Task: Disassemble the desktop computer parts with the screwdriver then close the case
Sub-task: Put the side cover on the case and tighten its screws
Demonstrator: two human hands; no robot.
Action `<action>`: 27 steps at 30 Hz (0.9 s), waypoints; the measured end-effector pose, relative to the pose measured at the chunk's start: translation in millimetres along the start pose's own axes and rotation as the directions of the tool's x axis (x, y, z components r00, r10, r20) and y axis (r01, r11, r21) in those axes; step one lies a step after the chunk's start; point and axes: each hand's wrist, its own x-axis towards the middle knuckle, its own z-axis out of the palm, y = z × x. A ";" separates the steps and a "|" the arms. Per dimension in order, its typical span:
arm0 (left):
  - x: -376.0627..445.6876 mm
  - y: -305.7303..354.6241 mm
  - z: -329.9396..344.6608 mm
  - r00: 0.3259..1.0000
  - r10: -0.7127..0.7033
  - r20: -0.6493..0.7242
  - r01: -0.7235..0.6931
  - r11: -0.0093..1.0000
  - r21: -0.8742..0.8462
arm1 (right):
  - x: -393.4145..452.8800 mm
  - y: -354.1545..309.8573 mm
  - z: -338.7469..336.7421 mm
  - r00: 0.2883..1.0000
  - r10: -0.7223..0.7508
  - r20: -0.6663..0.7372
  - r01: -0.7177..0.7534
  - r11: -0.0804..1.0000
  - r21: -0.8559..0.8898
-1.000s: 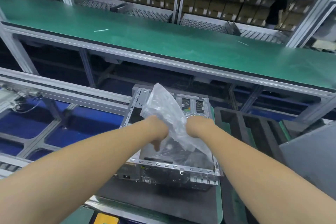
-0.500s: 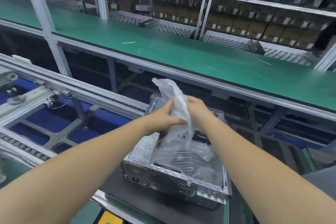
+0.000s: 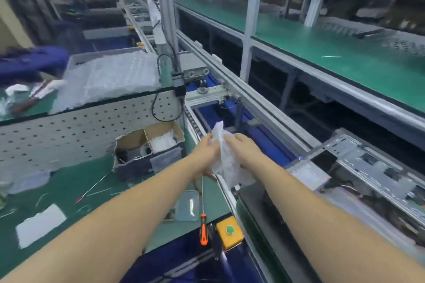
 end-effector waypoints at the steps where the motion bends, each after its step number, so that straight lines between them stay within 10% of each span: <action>1: -5.7 -11.6 -26.4 0.999 -0.025 -0.036 0.029 0.991 0.130 | 2.4 -0.5 22.6 1.000 -0.007 0.027 0.009 0.999 -0.046; 11: 24.5 -102.4 -226.8 0.868 -0.276 -0.412 0.496 0.502 0.708 | 46.5 -10.6 172.2 0.956 0.024 0.292 0.102 0.907 -0.409; 17: 92.3 -54.3 -191.1 0.998 -0.051 -0.034 0.054 0.473 0.880 | 68.4 -26.9 156.1 0.989 0.075 0.128 0.002 0.855 -0.519; 27: 114.3 -0.5 -12.2 0.911 0.263 0.319 -0.413 0.606 0.680 | 21.3 5.4 5.3 0.935 0.220 -0.277 -0.330 0.827 -0.455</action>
